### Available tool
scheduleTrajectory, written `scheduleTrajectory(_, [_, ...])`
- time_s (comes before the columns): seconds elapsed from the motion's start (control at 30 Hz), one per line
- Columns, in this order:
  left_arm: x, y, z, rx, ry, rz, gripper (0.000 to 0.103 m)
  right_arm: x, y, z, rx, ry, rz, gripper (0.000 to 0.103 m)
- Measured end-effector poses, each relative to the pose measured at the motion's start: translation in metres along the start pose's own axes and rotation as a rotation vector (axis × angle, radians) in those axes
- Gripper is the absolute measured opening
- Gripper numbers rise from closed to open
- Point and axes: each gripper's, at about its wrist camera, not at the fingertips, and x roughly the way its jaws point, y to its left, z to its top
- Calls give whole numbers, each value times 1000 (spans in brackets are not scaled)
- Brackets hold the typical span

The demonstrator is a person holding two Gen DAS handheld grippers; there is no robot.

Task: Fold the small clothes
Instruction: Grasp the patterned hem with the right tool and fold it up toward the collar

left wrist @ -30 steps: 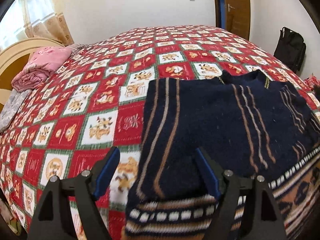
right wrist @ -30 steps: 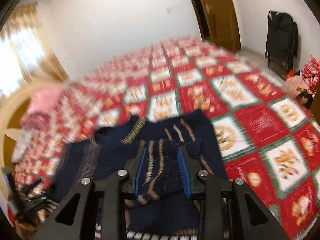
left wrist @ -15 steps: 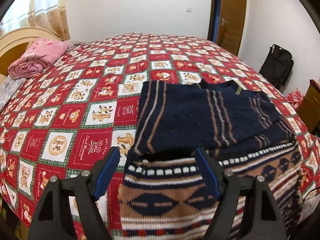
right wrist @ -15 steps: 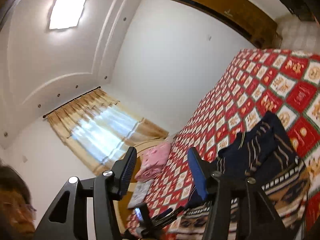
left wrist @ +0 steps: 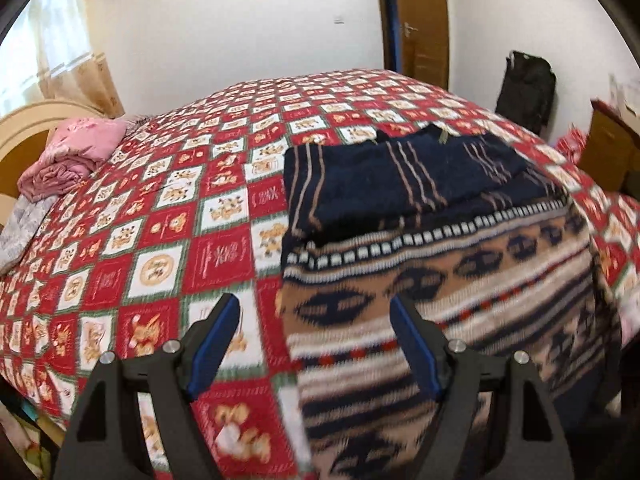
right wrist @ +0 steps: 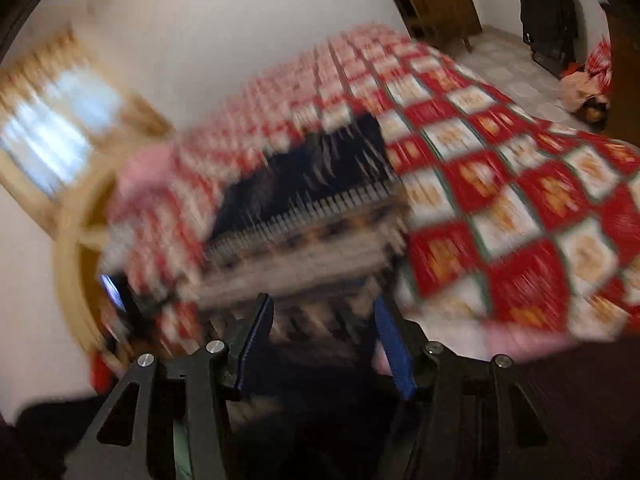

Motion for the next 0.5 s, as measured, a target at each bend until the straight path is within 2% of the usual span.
scheduleTrajectory(0.03, [-4, 1, -6, 5, 4, -10, 80, 1, 7, -10, -38, 45, -23, 55])
scheduleTrajectory(0.1, [-11, 4, -19, 8, 18, -32, 83, 8, 19, -29, -93, 118, -16, 55])
scheduleTrajectory(0.17, [-16, 7, -33, 7, 32, -61, 84, 26, 27, -42, -108, 143, 8, 55])
scheduleTrajectory(0.37, [-27, 20, -68, -25, 67, -73, 84, 108, 10, -63, 105, 198, 128, 55])
scheduleTrajectory(0.5, [-28, 28, -71, -50, 75, -52, 84, 134, 11, -71, 142, 201, 90, 55])
